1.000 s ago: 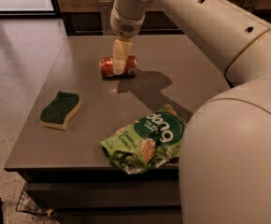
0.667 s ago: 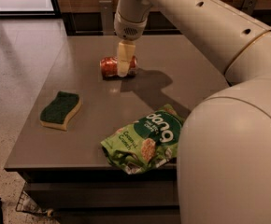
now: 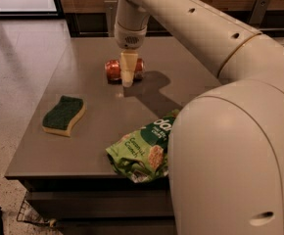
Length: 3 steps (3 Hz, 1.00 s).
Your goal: Place coke can upright
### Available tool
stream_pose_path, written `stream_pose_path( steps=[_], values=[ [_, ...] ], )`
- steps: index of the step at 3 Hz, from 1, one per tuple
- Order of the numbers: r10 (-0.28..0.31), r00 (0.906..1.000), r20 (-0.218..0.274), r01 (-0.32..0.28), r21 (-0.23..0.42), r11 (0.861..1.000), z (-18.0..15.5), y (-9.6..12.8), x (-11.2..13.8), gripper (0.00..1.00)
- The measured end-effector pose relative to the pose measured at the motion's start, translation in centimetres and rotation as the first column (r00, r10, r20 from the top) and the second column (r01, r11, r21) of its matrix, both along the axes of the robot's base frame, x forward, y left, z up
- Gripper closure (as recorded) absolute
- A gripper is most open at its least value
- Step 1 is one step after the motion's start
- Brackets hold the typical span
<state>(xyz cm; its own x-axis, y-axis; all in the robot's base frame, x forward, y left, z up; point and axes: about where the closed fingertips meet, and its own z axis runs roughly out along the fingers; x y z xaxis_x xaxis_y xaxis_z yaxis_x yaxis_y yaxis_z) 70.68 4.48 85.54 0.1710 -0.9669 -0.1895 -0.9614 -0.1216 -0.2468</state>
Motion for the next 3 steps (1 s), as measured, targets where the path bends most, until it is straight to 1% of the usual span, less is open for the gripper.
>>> stream_pose_path(
  steps=[1, 2, 3],
  values=[
    [0.044, 0.9985, -0.032, -0.045, -0.027, 0.999, -1.1, 0.8, -0.5, 0.00],
    [0.054, 0.9967, -0.061, -0.057, -0.057, 0.997, -2.1, 0.3, -1.2, 0.00],
    [0.049, 0.9963, -0.071, -0.054, -0.074, 0.996, -2.3, -0.4, -1.6, 0.14]
  ],
)
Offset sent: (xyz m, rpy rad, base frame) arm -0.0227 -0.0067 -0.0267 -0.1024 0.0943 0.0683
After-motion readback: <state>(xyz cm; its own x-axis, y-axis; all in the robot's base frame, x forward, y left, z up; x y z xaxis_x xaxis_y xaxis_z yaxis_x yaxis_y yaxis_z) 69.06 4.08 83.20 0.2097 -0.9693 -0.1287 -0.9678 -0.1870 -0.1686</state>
